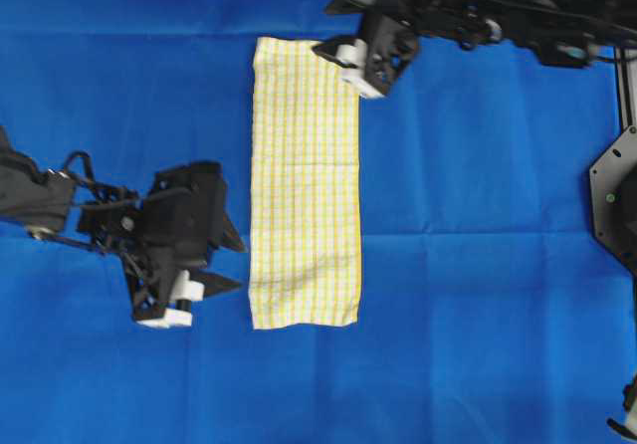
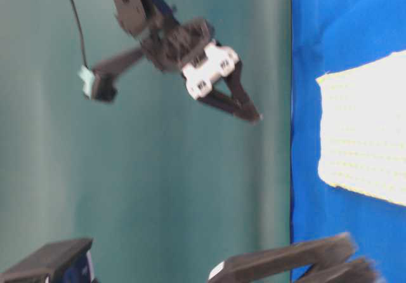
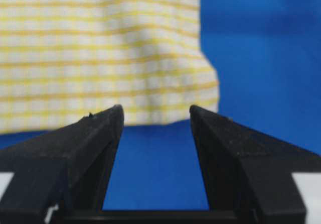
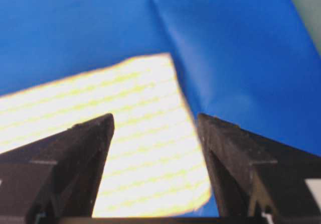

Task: Fold the yellow towel.
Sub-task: 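Move both grippers to the strip's far end corners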

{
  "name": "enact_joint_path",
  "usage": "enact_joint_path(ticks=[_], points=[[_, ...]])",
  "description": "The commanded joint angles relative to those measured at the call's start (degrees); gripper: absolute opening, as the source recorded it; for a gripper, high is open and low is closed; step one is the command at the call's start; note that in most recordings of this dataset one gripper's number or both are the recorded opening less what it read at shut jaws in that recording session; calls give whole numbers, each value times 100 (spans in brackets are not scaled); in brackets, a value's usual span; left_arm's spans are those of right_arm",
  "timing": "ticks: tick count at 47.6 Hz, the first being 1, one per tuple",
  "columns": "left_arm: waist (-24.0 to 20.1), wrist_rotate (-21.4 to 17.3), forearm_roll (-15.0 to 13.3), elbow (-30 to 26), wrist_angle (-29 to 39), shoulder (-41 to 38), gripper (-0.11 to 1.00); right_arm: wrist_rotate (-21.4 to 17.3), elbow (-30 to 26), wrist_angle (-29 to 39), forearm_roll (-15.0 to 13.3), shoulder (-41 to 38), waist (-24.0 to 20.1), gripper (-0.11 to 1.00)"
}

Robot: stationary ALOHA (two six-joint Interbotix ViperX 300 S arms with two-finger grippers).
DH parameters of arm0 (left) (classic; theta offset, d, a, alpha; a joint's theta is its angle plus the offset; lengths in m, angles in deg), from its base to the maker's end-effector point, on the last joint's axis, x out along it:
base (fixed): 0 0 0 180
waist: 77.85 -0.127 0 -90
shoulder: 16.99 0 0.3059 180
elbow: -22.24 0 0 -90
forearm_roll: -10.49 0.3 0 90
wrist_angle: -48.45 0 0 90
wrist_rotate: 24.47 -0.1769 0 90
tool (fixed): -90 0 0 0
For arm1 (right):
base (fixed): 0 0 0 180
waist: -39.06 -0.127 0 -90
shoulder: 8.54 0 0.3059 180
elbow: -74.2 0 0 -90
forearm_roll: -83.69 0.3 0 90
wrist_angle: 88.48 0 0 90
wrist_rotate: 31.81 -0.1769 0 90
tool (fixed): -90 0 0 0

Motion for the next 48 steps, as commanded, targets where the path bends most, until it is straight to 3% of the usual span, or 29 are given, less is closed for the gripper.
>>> enact_joint_path(ticks=[1, 12, 22, 36, 48], points=[[-132, 0, 9, 97, -18, 369, 47, -35, 272, -97, 0, 519, -141, 67], [-492, -35, 18, 589, -650, 835, 47, -105, 1283, -571, 97, 1424, -519, 67], [-624, -35, 18, 791, -993, 1037, 47, -105, 1775, -703, 237, 1978, -809, 67], [-721, -53, 44, 782, -1002, 1002, 47, -105, 1793, -738, 272, 2004, -817, 67], [-1854, -721, 62, 659, -1116, 773, 48, -79, 1397, -853, 264, 1327, -237, 67]])
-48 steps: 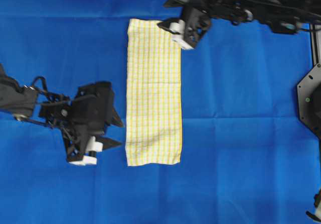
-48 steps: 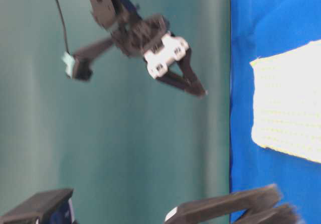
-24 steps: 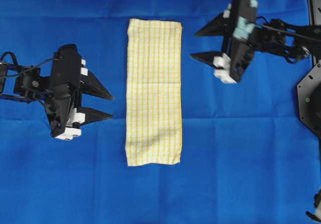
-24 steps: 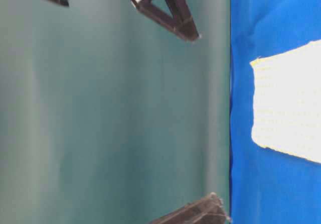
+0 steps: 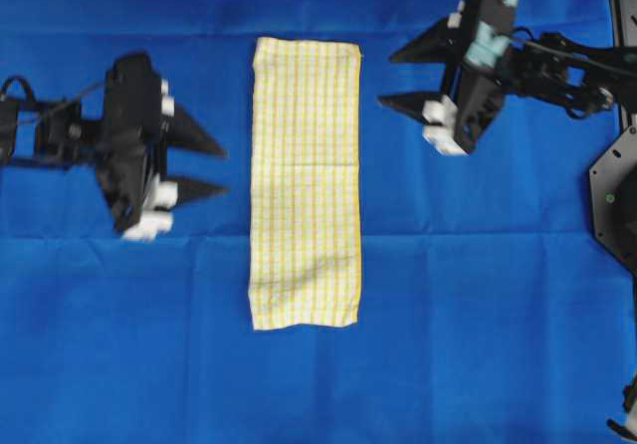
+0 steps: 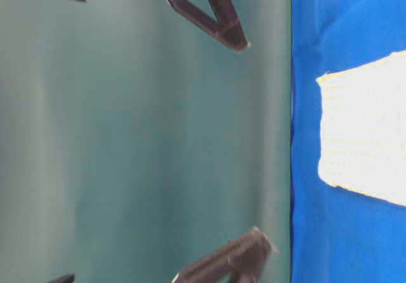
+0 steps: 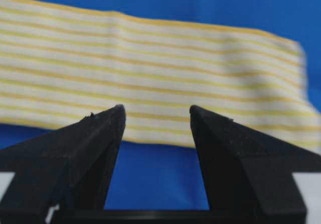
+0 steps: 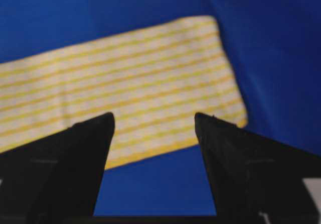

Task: Fold the yellow towel.
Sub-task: 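Move both grippers to the strip's far end corners, then pinch the far end corners with both grippers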

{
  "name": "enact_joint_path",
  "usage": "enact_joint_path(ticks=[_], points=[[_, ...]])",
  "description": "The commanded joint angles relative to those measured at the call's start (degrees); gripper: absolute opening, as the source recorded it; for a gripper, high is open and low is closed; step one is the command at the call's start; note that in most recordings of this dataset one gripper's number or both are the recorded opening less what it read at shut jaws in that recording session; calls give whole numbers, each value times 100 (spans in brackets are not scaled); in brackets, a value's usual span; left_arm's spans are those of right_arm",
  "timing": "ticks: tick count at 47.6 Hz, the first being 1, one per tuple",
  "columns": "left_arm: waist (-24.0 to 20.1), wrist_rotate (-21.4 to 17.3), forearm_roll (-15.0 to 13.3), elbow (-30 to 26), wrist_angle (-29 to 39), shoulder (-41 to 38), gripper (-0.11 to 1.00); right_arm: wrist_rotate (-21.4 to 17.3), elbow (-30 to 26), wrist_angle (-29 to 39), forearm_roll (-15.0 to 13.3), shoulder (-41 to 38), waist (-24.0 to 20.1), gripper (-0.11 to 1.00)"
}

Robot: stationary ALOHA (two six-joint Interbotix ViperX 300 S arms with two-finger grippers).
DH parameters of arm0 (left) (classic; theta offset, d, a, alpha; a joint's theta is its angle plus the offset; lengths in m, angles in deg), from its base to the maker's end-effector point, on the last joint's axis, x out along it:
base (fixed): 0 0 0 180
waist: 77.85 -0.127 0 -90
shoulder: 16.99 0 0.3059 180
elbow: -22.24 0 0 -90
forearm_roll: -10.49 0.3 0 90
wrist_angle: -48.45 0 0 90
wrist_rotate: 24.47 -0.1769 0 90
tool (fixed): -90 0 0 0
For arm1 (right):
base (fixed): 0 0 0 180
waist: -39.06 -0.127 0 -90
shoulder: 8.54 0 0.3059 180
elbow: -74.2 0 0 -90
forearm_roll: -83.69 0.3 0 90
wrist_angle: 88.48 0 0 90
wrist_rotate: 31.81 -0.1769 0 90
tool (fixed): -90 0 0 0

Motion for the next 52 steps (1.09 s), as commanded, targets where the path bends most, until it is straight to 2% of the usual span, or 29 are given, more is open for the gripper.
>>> enact_joint_path(ticks=[1, 8, 13, 18, 29, 38, 52], points=[[-483, -220, 18, -193, -141, -105, 47, 26, -281, -70, 0, -264, 246, 67], [-1257, -501, 18, -343, -448, -624, 47, 35, -527, -88, -9, -914, 642, 67], [-1600, -536, 18, -475, -791, -1099, 47, 35, -642, -193, -9, -1283, 809, 67], [-1802, -536, 18, -580, -1134, -1547, 53, 35, -765, -290, -9, -1600, 914, 67], [-2004, -536, 18, -853, -1723, -2355, 59, 18, -1081, -378, 9, -2162, 949, 67], [-2180, -536, 18, -1046, -1846, -2839, 59, -9, -1301, -387, 18, -2558, 949, 68], [-2259, -536, 18, -1187, -2057, -3278, 58, -18, -1441, -422, 211, -2944, 958, 68]])
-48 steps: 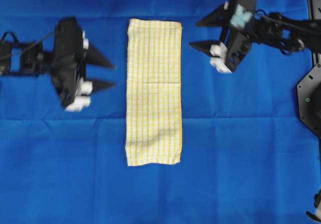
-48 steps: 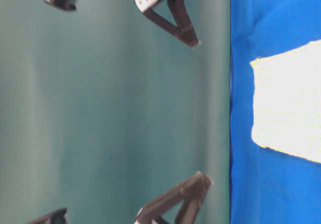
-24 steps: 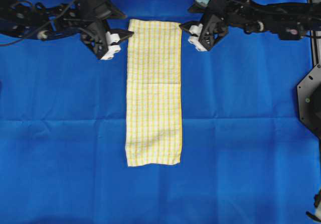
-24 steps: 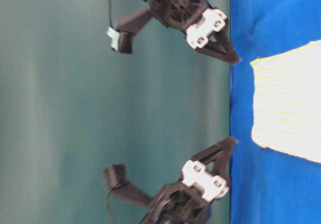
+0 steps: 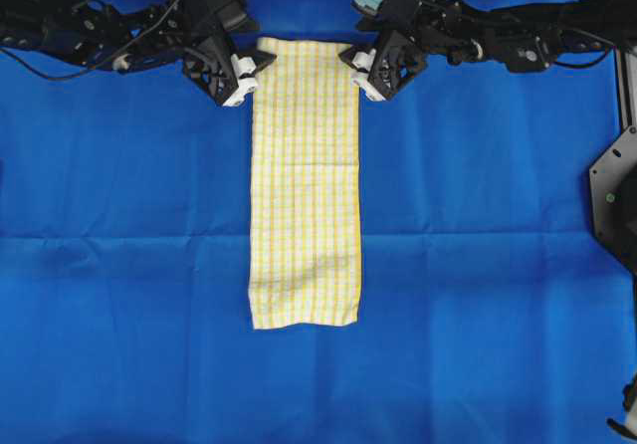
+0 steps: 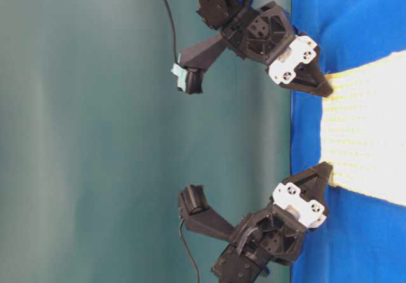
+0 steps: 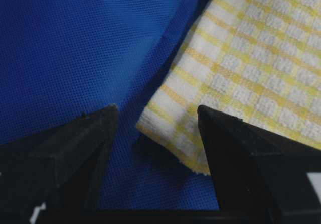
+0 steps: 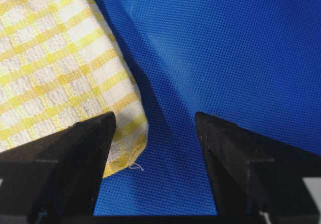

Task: Fold the yellow towel.
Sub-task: 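Pinch the far end corners with both grippers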

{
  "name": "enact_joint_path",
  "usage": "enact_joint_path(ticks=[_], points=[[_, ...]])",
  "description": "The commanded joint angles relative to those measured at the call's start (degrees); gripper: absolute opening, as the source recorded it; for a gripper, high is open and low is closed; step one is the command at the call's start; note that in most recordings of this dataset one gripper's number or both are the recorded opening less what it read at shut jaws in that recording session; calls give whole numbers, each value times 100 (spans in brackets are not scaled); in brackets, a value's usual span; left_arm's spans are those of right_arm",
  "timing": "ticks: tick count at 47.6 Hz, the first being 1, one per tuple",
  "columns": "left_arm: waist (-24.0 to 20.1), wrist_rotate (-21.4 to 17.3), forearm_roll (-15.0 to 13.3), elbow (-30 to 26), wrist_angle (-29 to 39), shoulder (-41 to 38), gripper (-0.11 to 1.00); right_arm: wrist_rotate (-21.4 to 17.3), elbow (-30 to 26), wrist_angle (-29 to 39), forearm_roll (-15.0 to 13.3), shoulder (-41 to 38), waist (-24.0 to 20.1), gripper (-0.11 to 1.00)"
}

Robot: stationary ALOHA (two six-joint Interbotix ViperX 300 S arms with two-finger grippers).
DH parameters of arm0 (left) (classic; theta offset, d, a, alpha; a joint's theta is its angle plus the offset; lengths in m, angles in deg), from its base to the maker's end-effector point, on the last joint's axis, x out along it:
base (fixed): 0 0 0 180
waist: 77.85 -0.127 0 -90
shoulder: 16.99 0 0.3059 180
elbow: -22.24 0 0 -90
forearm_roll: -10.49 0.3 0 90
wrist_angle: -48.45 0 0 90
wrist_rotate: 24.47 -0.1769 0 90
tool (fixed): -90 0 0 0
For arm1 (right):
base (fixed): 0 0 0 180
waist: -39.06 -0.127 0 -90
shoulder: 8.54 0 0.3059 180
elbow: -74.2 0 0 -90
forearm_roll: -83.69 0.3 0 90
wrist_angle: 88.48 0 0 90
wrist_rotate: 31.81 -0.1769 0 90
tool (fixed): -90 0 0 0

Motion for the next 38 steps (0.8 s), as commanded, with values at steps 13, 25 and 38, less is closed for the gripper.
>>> enact_joint_path(ticks=[13, 25, 38], points=[[-26, -105, 9, -193, -114, -211, 38, -9, -123, -105, 202, -97, 9, 47], [-70, -360, 9, -308, -114, -299, 4, -18, -123, -132, 264, -97, -26, 4], [-97, -378, 9, -308, -70, -185, 4, -18, -105, -132, 299, 0, -18, 4]])
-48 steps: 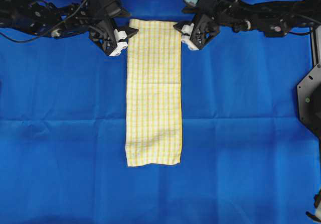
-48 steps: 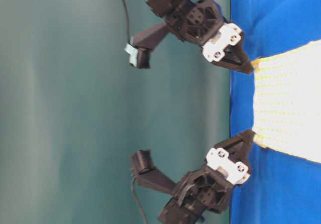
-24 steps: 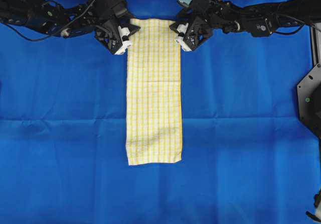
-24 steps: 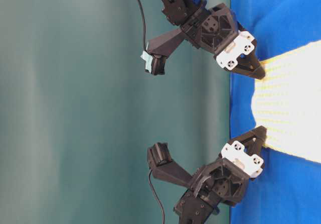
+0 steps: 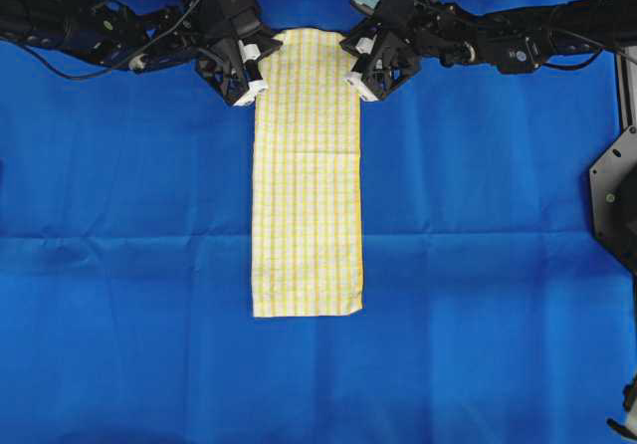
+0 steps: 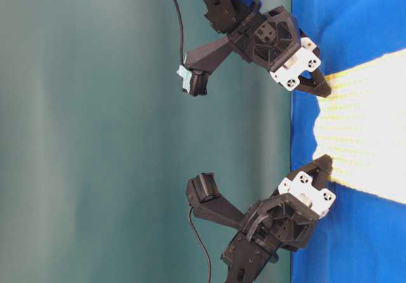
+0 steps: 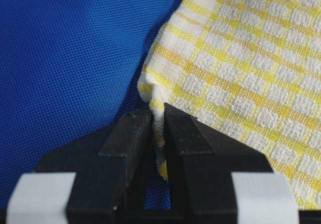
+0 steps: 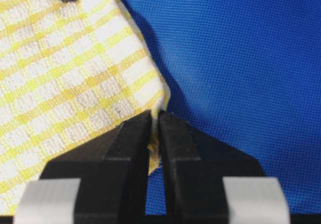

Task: Fold the yellow towel.
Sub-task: 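Pinch the far end corners with both grippers, then fold the far end toward the near end with both grippers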

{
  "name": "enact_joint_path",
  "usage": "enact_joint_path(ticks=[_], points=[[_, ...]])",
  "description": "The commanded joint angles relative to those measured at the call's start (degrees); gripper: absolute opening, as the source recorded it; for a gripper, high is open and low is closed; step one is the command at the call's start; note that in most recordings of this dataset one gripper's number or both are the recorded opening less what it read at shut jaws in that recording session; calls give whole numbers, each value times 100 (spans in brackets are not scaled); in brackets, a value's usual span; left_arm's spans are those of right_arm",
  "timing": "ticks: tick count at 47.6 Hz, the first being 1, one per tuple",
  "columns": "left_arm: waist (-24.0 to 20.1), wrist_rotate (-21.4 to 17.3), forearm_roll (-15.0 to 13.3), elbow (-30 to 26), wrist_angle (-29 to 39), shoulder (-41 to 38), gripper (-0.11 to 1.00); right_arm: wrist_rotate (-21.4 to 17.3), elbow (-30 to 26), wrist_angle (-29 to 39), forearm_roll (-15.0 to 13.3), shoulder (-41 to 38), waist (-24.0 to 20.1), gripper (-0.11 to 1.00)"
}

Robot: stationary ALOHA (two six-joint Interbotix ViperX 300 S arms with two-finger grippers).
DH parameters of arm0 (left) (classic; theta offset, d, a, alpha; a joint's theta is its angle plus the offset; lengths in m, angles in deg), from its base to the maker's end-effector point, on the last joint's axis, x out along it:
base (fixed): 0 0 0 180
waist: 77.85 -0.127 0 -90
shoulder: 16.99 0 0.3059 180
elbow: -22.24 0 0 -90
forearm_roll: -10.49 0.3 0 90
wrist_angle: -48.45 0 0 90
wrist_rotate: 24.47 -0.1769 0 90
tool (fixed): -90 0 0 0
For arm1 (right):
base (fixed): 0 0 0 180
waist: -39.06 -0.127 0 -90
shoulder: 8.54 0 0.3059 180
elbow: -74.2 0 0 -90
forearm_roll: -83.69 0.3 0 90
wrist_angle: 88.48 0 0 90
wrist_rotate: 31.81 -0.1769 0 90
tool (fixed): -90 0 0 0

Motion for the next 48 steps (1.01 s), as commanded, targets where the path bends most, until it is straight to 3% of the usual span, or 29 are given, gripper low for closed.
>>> enact_joint_path(ticks=[1, 32, 41, 48], points=[[-79, -9, -9, -26, 35, 176, 4, 9, -44, -26, 26, 176, 18, 4], [167, -202, -9, 202, 527, 1239, 4, 9, 448, -26, 123, 1195, -141, 4], [536, -149, -44, 431, 483, 1336, 4, 9, 650, -79, 308, 1327, -501, 4], [1028, -149, -53, 624, 431, 1441, 4, 9, 923, -334, 589, 1450, -1028, 4]])
